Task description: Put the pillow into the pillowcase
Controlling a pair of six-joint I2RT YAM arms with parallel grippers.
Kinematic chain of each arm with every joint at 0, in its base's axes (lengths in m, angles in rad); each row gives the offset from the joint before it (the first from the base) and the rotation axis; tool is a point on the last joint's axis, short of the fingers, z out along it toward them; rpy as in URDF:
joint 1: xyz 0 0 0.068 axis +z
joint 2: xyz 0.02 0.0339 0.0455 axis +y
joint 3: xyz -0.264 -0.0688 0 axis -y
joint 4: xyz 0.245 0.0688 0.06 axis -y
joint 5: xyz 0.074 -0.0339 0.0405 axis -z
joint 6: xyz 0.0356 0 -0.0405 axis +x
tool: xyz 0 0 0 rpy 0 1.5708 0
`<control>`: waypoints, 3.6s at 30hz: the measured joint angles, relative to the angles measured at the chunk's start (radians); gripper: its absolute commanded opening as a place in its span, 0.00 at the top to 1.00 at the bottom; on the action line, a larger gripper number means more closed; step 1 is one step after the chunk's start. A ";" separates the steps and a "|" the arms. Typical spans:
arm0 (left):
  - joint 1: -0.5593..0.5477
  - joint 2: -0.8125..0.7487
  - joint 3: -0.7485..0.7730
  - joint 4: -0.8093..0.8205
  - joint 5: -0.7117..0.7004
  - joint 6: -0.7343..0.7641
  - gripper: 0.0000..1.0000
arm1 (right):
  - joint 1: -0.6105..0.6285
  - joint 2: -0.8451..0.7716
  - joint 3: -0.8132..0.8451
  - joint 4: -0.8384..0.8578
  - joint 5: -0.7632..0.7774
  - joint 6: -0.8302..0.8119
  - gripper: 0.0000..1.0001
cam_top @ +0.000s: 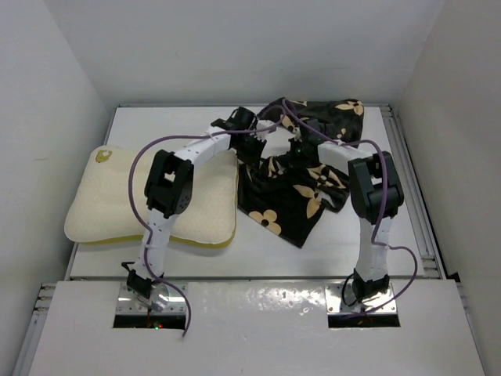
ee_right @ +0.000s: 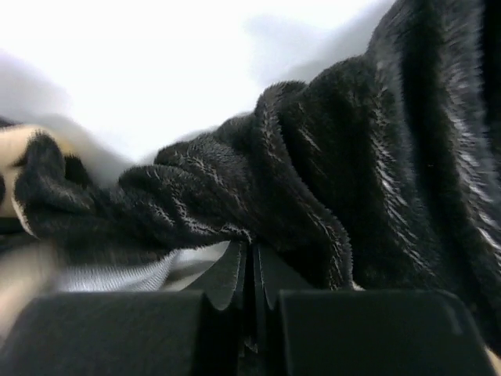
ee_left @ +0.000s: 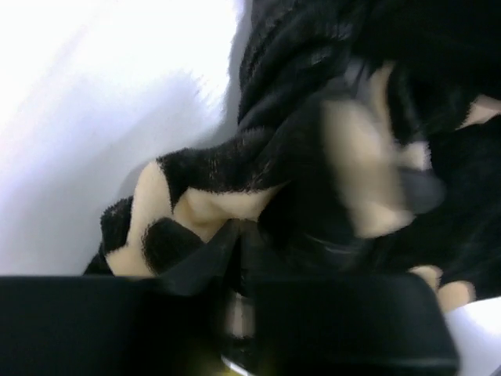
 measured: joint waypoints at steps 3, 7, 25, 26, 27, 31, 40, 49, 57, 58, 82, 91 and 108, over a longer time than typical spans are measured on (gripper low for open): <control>-0.001 0.020 -0.003 -0.009 0.003 0.016 1.00 | -0.007 -0.013 0.004 0.003 0.043 0.043 1.00; -0.002 0.023 -0.006 -0.032 0.023 0.052 1.00 | -0.066 -0.105 -0.021 0.027 0.121 0.137 1.00; -0.019 0.014 0.244 -0.180 -0.181 0.265 0.00 | -0.104 -0.480 -0.110 0.179 0.211 0.158 1.00; -0.017 0.003 0.264 -0.180 -0.199 0.273 0.00 | -0.104 -0.476 -0.110 0.175 0.212 0.159 1.00; -0.011 -0.013 0.277 -0.178 -0.218 0.286 0.00 | -0.105 -0.470 -0.109 0.172 0.213 0.159 1.00; 0.032 -0.112 0.264 -0.178 -0.262 0.409 0.00 | -0.101 -0.433 -0.108 0.157 0.214 0.165 1.00; 0.145 -0.144 0.017 -0.258 -0.277 0.660 0.00 | -0.081 -0.400 -0.117 0.127 0.227 0.178 1.00; 0.141 -0.036 -0.117 -0.147 -0.243 0.563 1.00 | -0.063 -0.378 -0.117 0.108 0.233 0.179 1.00; 0.144 -0.130 -0.190 -0.112 -0.169 0.530 1.00 | -0.057 -0.369 -0.109 0.103 0.233 0.197 1.00; 0.142 -0.148 -0.190 -0.125 -0.154 0.532 1.00 | -0.057 -0.362 -0.100 0.103 0.233 0.202 1.00; -0.080 -0.158 0.072 0.026 -0.031 0.213 1.00 | 0.018 -0.418 -0.124 0.106 0.225 0.265 1.00; -0.081 0.048 0.176 0.107 -0.119 0.073 1.00 | 0.038 -0.560 -0.228 0.127 0.250 0.268 1.00; -0.076 0.109 0.298 0.159 -0.206 -0.103 1.00 | 0.096 -0.453 -0.110 0.085 0.217 0.269 0.94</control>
